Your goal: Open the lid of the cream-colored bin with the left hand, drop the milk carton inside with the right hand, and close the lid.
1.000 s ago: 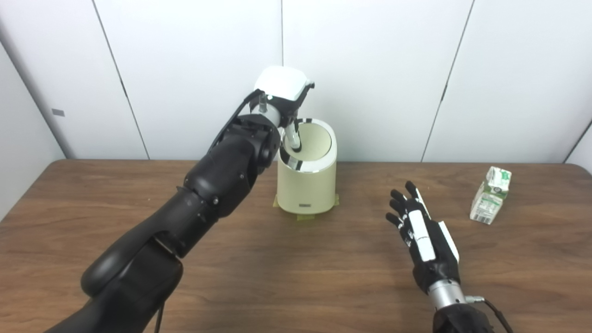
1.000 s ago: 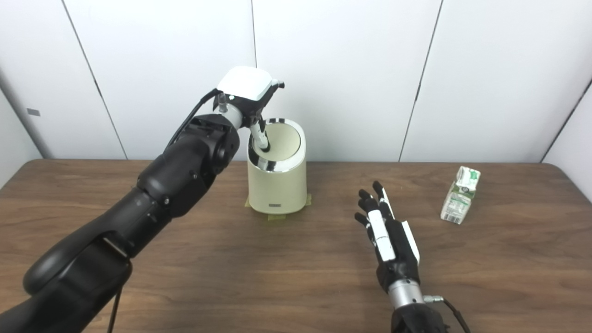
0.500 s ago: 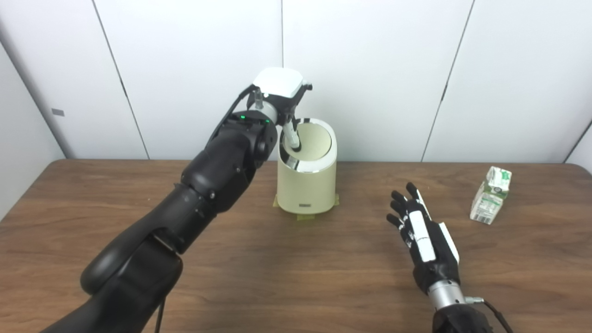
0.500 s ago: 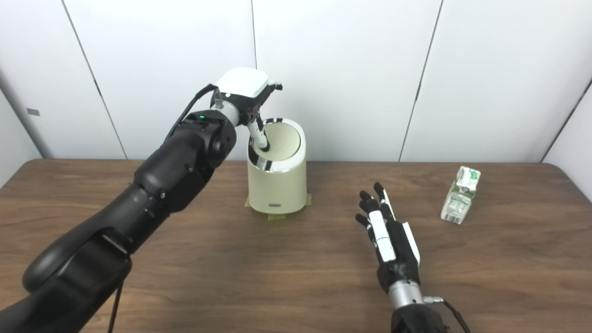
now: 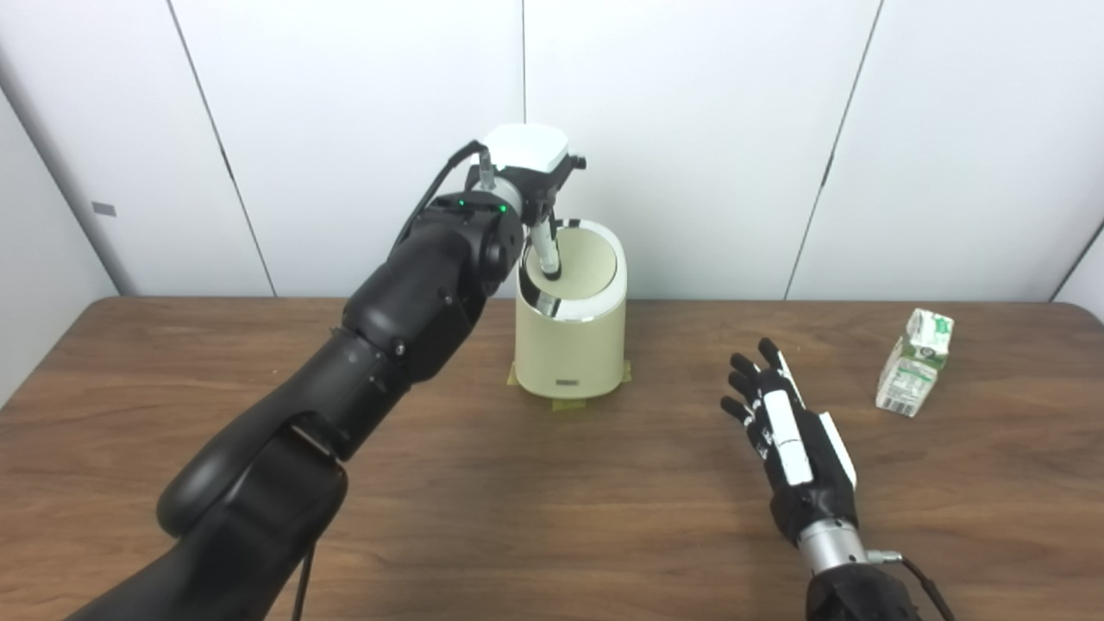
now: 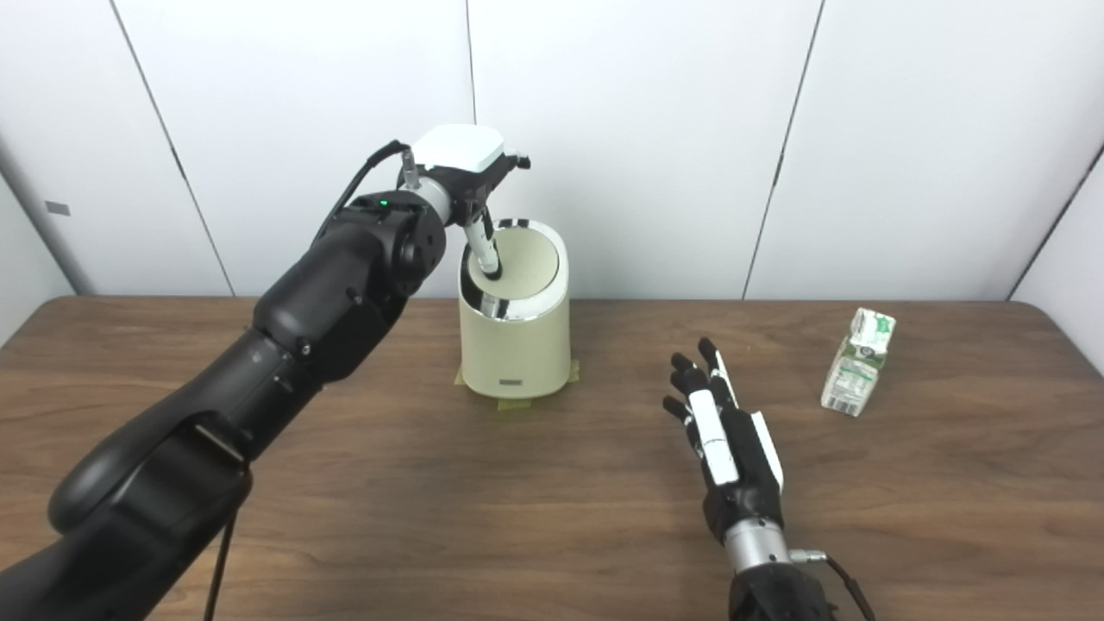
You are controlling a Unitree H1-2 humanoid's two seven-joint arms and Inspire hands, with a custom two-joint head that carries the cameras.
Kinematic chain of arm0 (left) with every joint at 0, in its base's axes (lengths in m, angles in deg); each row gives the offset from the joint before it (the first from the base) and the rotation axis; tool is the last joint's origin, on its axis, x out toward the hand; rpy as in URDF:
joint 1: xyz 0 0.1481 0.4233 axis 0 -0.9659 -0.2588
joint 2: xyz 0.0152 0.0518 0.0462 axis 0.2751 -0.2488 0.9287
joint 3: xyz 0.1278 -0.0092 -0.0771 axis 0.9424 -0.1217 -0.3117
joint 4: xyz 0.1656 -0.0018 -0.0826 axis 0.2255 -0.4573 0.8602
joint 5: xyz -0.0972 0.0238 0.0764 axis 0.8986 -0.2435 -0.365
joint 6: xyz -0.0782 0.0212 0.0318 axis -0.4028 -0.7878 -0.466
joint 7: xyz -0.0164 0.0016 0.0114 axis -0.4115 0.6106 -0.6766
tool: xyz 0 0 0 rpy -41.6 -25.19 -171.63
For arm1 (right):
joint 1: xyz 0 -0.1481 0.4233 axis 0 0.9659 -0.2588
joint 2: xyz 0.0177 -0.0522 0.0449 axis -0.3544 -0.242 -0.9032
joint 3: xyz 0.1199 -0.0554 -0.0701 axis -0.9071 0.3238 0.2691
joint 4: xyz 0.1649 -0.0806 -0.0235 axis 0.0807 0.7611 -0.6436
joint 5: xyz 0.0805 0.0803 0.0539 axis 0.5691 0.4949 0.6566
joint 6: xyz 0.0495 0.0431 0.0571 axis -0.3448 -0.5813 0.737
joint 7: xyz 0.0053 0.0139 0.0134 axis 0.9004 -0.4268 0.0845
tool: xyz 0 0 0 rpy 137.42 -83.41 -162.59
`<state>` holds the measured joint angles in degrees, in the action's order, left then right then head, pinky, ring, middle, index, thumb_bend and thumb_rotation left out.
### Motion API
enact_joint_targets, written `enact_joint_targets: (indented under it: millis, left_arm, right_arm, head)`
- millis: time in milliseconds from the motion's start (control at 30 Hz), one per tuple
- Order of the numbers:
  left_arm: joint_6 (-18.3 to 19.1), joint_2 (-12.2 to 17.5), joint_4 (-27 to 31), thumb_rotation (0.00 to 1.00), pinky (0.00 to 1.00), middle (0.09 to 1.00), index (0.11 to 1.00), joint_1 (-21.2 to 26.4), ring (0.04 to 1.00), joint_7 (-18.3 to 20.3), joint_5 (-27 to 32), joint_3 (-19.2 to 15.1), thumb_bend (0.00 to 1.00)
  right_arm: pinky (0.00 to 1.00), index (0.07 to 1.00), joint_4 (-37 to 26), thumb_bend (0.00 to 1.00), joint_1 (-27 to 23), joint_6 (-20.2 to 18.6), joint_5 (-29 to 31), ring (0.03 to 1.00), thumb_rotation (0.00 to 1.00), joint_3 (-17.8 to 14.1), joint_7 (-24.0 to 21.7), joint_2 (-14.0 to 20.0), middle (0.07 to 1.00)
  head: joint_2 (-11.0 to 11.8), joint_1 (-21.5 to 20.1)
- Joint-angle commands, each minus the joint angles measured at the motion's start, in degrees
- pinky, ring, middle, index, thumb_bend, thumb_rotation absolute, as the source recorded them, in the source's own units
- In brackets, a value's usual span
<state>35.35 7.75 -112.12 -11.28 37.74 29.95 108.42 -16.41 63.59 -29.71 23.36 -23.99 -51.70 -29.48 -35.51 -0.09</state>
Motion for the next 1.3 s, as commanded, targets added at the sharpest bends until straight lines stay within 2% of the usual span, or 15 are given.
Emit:
enact_joint_targets:
  millis: [0,233,367,500,633,800,933,1033,1267]
  left_arm:
    - [0.12,-0.33,1.6,0.08,0.83,0.931,0.923,3.36,0.917,-0.57,-0.47,-0.12,0.99]
    - [-0.43,-0.61,1.79,0.05,0.87,0.93,0.927,3.28,0.925,-1.06,0.88,-0.97,0.97]
    - [-0.52,-0.45,2.64,0.05,0.81,0.936,0.917,3.89,0.934,-2.25,1.35,-2.11,0.99]
    - [0.53,-0.23,3.24,0.08,0.72,0.885,0.911,5.14,0.844,-1.8,0.1,-2.12,0.99]
    - [0.83,-0.46,2.53,0.1,0.69,0.873,0.909,6.02,0.825,-2.1,-0.35,-2.07,1.0]
    - [0.12,-0.55,3.26,0.08,0.72,0.876,0.896,5.06,0.834,-1.77,0.75,-2.3,1.0]
    - [-0.16,-0.59,3.12,0.06,0.81,0.921,0.909,4.48,0.909,-1.5,0.89,-1.88,1.0]
    - [-0.06,-0.68,2.86,0.04,0.84,0.936,0.91,4.39,0.932,-1.35,0.77,-1.66,1.0]
    - [-0.23,-0.52,2.87,0.03,0.84,0.935,0.896,4.12,0.932,-1.59,0.45,-1.12,1.0]
  right_arm:
    - [0.87,0.993,-2.21,0.72,-2.37,1.95,0.43,0.927,0.85,-0.03,-0.34,0.04,0.915]
    - [0.87,0.993,-1.87,0.72,-2.44,1.95,0.12,0.928,0.86,0.08,-0.31,0.19,0.915]
    - [0.87,0.994,-2.32,0.71,-2.39,1.6,0.04,0.929,0.86,0.21,-0.32,0.15,0.916]
    - [0.87,0.996,-3.08,0.71,-2.29,1.02,-0.04,0.928,0.86,0.3,-0.23,0.04,0.917]
    - [0.87,0.995,-2.9,0.71,-2.19,1.03,0.28,0.93,0.86,0.1,-0.19,-0.04,0.915]
    - [0.87,0.993,-3.32,0.71,-1.97,0.84,0.07,0.931,0.86,0.18,-0.24,0.11,0.916]
    - [0.87,0.994,-3.28,0.71,-1.8,0.91,0.04,0.93,0.86,0.04,-0.23,0.27,0.915]
    - [0.87,0.992,-3.13,0.72,-1.74,1.02,0.15,0.928,0.86,-0.07,-0.3,0.38,0.912]
    - [0.87,0.995,-4.1,0.72,-1.51,0.37,0.06,0.926,0.87,0.14,-0.45,0.69,0.914]
  head:
    - [-0.01,0.08]
    - [-0.37,0.18]
    - [-0.39,-0.01]
    - [-0.34,-0.04]
    - [-0.36,-0.04]
    - [-0.73,-0.23]
    - [-0.97,-0.09]
    - [-1.09,0.12]
    - [-1.38,0.23]
